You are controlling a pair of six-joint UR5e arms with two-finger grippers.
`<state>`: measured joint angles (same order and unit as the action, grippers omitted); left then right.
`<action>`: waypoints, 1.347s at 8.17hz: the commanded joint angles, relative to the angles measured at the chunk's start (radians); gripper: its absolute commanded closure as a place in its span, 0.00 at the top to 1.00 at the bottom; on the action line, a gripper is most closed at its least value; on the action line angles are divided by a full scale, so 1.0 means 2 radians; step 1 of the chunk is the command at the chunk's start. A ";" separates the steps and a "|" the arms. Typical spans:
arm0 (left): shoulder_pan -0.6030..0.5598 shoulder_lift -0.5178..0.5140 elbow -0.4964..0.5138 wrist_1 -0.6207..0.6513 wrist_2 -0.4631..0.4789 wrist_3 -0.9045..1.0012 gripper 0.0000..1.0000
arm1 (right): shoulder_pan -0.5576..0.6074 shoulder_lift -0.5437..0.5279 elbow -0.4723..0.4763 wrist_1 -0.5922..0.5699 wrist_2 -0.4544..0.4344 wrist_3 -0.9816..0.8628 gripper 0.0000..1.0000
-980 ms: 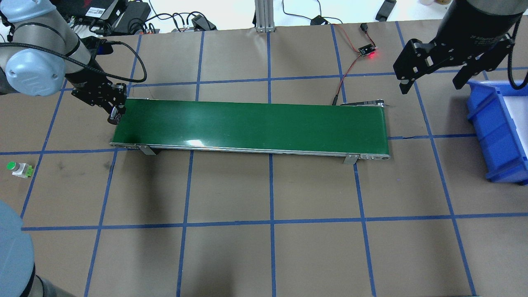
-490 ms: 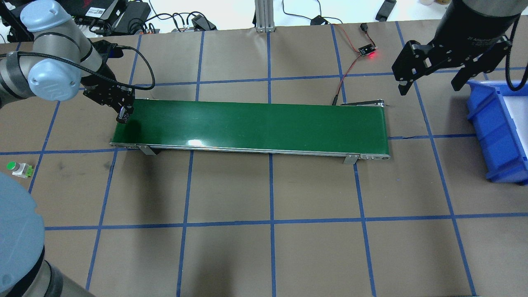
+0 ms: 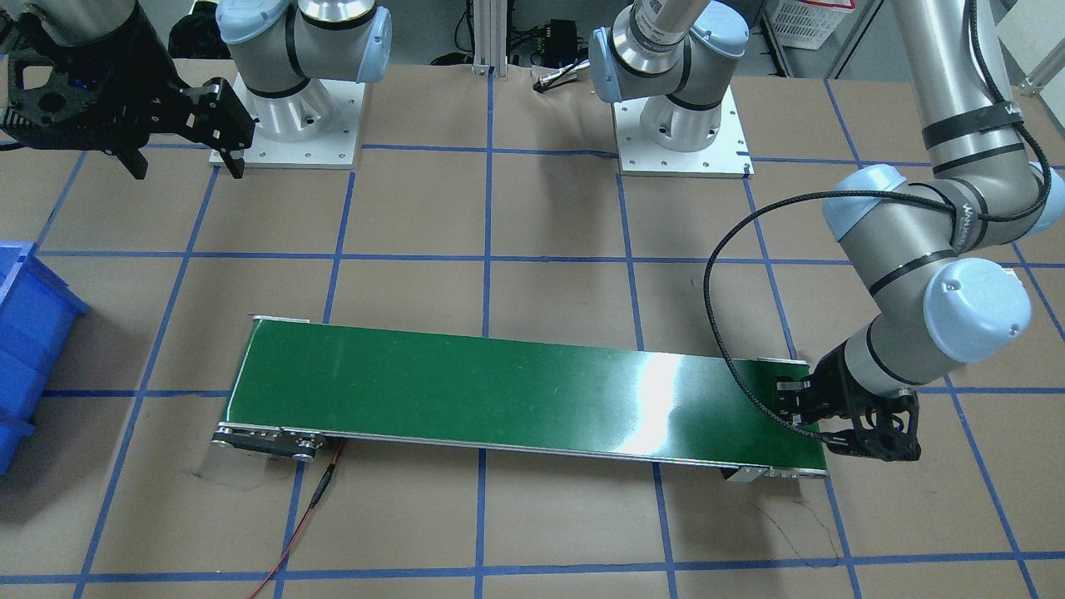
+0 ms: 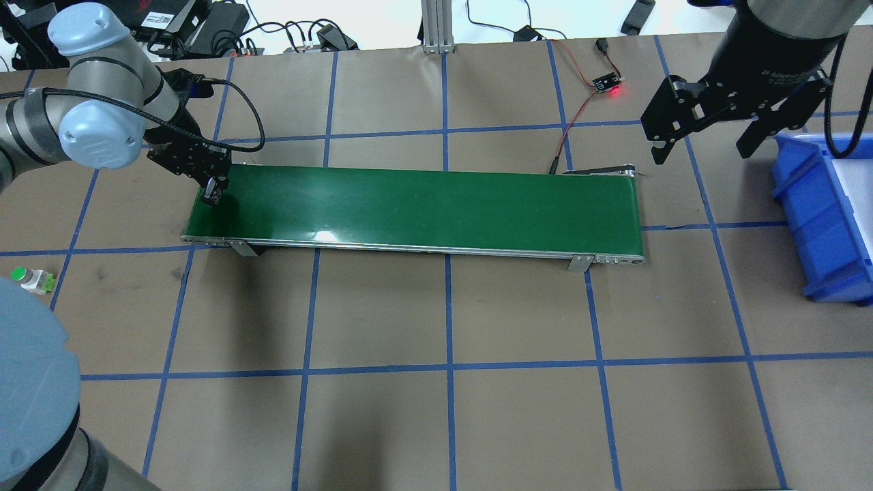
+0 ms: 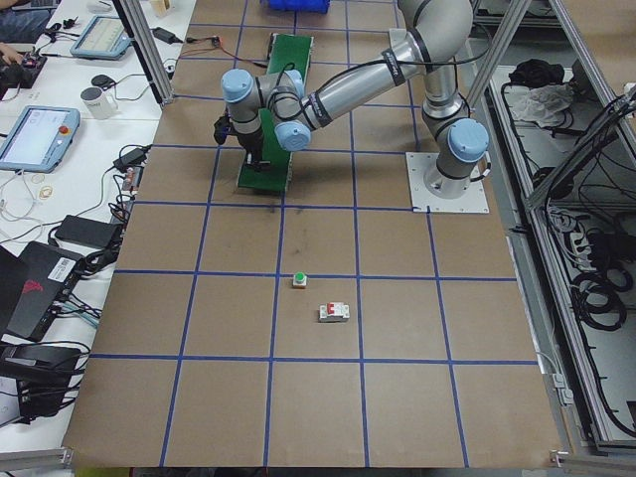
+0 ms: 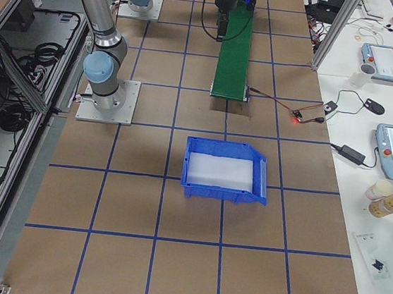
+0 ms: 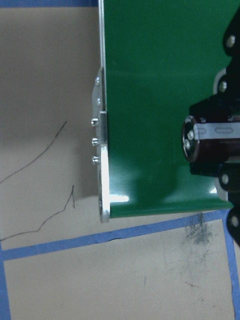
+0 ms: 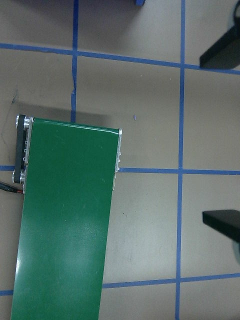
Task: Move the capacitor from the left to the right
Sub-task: 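Lower the capacitor onto the green belt and open the left gripper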
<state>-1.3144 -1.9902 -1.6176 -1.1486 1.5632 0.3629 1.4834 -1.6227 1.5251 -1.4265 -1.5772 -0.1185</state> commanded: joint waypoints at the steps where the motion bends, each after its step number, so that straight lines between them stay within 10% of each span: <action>1: 0.000 -0.004 -0.001 0.001 -0.001 -0.004 0.00 | 0.000 -0.002 0.001 0.001 -0.007 -0.001 1.00; 3: 0.000 -0.004 -0.001 0.002 -0.025 -0.007 0.00 | 0.000 0.000 0.001 -0.002 -0.003 -0.004 1.00; 4: 0.000 -0.009 -0.001 0.004 -0.044 -0.007 0.20 | 0.000 0.002 0.001 -0.004 0.002 -0.003 1.00; 5: 0.000 -0.013 -0.001 0.020 -0.049 -0.008 0.80 | 0.000 0.006 0.001 -0.011 0.003 -0.003 1.00; 6: 0.000 -0.013 -0.002 0.043 -0.057 -0.007 0.96 | 0.000 0.007 0.001 -0.031 0.003 -0.004 1.00; 11: -0.041 0.051 0.005 -0.050 -0.050 -0.122 1.00 | 0.000 0.040 0.002 -0.044 0.030 -0.004 1.00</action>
<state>-1.3677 -1.9473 -1.6099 -1.1484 1.4611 0.1815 1.4833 -1.5785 1.5276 -1.4951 -1.5626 -0.1198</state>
